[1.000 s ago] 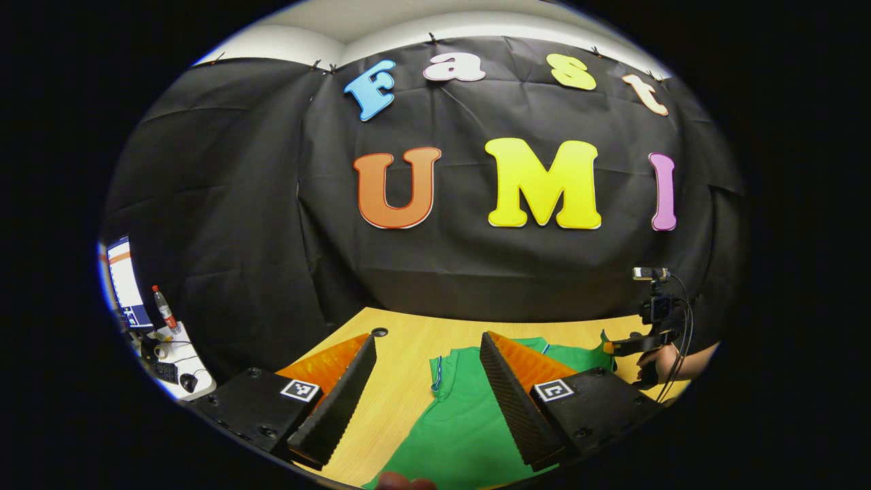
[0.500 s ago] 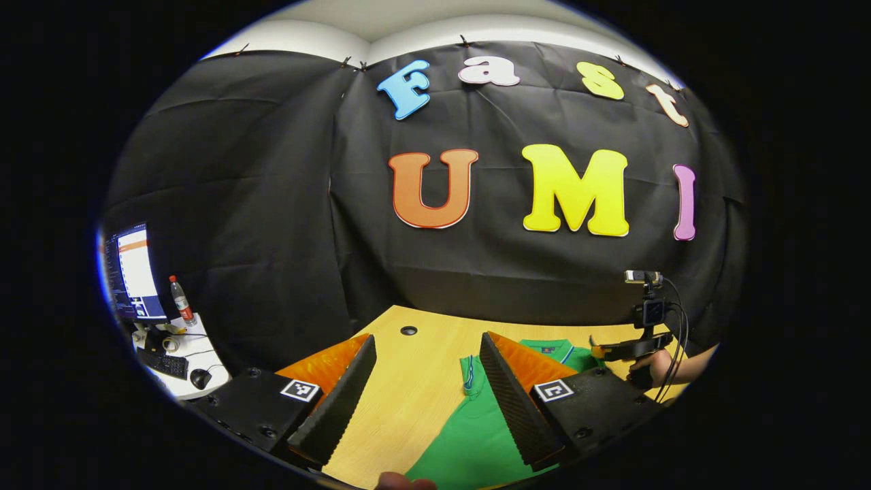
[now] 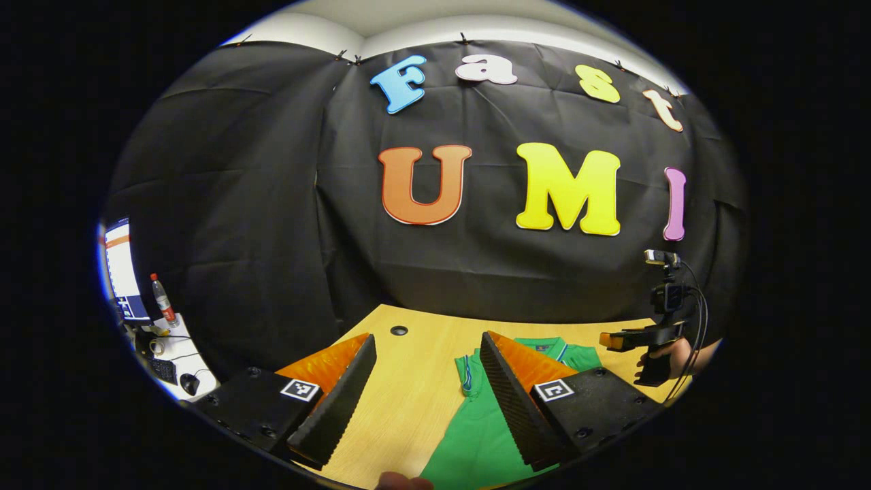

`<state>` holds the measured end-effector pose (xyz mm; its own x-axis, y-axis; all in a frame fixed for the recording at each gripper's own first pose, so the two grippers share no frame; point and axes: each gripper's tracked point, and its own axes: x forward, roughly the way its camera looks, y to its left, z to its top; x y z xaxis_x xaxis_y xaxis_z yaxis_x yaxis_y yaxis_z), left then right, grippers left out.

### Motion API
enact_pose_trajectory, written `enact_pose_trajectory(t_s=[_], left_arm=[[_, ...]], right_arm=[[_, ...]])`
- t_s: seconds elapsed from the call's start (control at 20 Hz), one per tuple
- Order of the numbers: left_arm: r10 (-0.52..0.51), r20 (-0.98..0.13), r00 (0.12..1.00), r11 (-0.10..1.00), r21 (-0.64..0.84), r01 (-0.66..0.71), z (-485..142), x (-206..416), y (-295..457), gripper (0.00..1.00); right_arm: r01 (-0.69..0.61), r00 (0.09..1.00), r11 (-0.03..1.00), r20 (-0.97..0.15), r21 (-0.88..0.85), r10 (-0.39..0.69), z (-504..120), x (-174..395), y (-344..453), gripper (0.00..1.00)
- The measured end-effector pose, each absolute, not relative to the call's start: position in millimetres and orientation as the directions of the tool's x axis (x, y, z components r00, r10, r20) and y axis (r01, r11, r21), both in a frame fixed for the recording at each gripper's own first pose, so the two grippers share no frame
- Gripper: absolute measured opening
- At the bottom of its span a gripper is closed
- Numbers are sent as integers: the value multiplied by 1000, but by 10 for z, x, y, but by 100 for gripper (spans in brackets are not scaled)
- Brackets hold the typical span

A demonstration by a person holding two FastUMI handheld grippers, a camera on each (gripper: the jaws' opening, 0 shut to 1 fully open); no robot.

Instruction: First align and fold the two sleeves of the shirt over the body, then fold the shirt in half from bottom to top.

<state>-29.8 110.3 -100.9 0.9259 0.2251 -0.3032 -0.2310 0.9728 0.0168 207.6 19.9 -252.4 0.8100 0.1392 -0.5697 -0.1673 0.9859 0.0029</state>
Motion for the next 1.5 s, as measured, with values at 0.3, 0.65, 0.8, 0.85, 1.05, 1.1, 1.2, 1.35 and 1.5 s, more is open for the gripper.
enact_pose_trajectory(t_s=[0.3,0.65,0.8,0.85,1.05,1.1,1.2,1.35,1.5], left_arm=[[89,-302,949,995,-7,-96,-1147,-130,894,98],[-15,-368,930,998,-65,-10,-1705,89,707,99],[-39,-393,919,994,-109,-5,-1990,222,643,99],[-41,-408,912,993,-114,-6,-2087,277,635,99],[-50,-459,887,992,-127,-9,-2435,578,691,99],[-56,-475,878,992,-129,-6,-2536,659,713,99],[-62,-508,859,992,-126,-2,-2729,815,765,99],[-76,-572,816,991,-131,1,-3073,953,809,99],[-109,-655,748,987,-163,1,-3443,985,811,99]], right_arm=[[-232,872,971,-454,-57,182,-1714,1285,189,90],[-160,898,986,-422,-47,126,-1171,548,-162,92],[-121,904,991,-420,-63,84,-1011,362,-397,94],[-107,907,992,-415,-69,69,-943,313,-478,92],[-52,918,994,-397,-95,10,-742,93,-738,94],[-41,918,994,-396,-103,-3,-717,60,-784,94],[-21,919,994,-395,-109,-24,-685,-2,-852,93],[-1,914,994,-403,-106,-42,-673,-78,-896,92],[28,899,994,-432,-108,-73,-780,-190,-1027,93]])
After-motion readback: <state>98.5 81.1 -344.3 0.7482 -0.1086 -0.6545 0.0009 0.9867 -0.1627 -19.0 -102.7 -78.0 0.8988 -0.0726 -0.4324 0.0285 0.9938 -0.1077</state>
